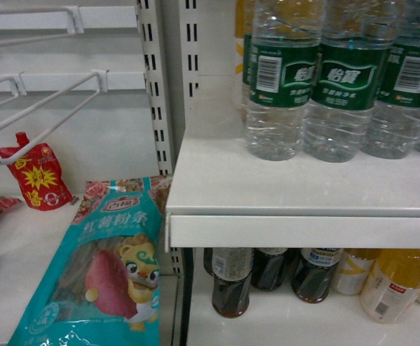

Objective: Move water from second to third shelf

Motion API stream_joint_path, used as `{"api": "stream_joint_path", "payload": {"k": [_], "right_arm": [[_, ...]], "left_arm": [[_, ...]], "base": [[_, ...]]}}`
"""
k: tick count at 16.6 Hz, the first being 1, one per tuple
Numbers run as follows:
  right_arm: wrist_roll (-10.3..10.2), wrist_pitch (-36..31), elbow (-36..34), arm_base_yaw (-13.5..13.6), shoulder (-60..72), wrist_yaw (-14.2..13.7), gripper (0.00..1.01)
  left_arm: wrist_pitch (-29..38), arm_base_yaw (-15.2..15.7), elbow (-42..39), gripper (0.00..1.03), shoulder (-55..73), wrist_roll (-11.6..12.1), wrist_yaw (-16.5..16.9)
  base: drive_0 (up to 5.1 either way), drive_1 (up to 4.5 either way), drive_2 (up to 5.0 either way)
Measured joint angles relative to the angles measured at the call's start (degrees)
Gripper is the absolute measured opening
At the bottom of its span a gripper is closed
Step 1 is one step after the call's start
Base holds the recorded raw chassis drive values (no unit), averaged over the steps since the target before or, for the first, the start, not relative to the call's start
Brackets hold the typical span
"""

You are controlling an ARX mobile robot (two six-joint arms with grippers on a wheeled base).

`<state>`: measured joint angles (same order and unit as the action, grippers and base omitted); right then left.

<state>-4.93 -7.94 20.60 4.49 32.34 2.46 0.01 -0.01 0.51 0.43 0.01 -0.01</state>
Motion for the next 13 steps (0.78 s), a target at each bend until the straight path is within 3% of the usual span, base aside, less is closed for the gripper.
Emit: {"api": "stream_joint_path", "payload": {"k": [3, 13], "right_arm": [[-0.2, -0.1, 0.0, 0.3, 0.2, 1.1, 0.43], [-0.1, 0.0, 0.0, 0.3, 0.2, 0.2, 0.43]], "left_arm": [[0.0, 0.0, 0.0, 0.98, 0.0, 0.0, -0.1], [-0.2, 0.0, 0.0, 0.98, 0.0, 0.0, 0.0]], "base": [[-4.8, 3.65, 1.2], [0.0, 0.0, 0.0]]}}
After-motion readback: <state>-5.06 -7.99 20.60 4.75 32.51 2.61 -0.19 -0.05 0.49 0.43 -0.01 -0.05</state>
